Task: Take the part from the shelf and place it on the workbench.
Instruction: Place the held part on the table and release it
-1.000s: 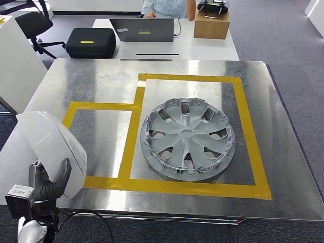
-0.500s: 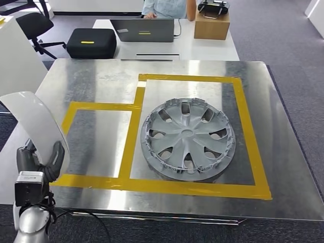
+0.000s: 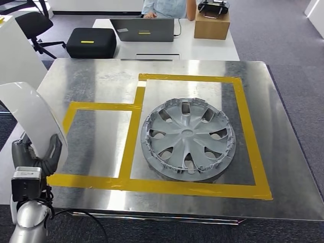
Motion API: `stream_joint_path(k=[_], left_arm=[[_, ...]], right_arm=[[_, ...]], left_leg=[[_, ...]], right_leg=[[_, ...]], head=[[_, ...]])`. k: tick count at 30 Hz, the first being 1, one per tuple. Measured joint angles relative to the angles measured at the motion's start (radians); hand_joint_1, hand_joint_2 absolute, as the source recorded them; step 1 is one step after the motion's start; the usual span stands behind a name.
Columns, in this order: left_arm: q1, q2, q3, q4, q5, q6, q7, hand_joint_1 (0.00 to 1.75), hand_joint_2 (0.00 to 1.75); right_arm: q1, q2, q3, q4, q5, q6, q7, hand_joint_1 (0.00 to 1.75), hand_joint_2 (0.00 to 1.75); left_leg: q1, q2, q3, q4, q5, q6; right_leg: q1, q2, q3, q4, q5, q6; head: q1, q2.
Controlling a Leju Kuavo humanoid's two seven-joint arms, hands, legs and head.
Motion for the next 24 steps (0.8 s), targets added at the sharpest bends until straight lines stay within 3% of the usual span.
stream_joint_path(k=[9,18,24], left_arm=[[-0.037,0.021,0.003,0.048,-0.042,-0.019,0.118,1.75,1.75],[-0.200,0.049,0.034,0.313,-0.095,-0.043,0.193,1.75,1.75],[-0.248,0.054,0.039,0.400,-0.105,-0.038,0.195,1.75,1.75]], right_arm=[[-0.005,0.000,0.000,0.002,0.050,-0.030,-0.005,0.00,1.75],[-0.028,-0.020,0.000,0.044,0.112,-0.049,-0.032,0.00,1.75],[-0.032,-0.031,0.000,0.066,0.120,-0.056,-0.035,0.00,1.75]], left_leg=[[0.000,0.000,0.000,0.000,0.000,0.000],[0.000,0.000,0.000,0.000,0.002,-0.001],[0.000,0.000,-0.001,0.000,0.002,-0.001]], right_leg=[[0.000,0.000,0.000,0.000,0.000,0.000],[0.000,0.000,0.000,0.000,0.003,0.000],[0.000,0.000,-0.001,0.000,0.003,0.000]], head=[[0.000,0.000],[0.000,0.000],[0.000,0.000]])
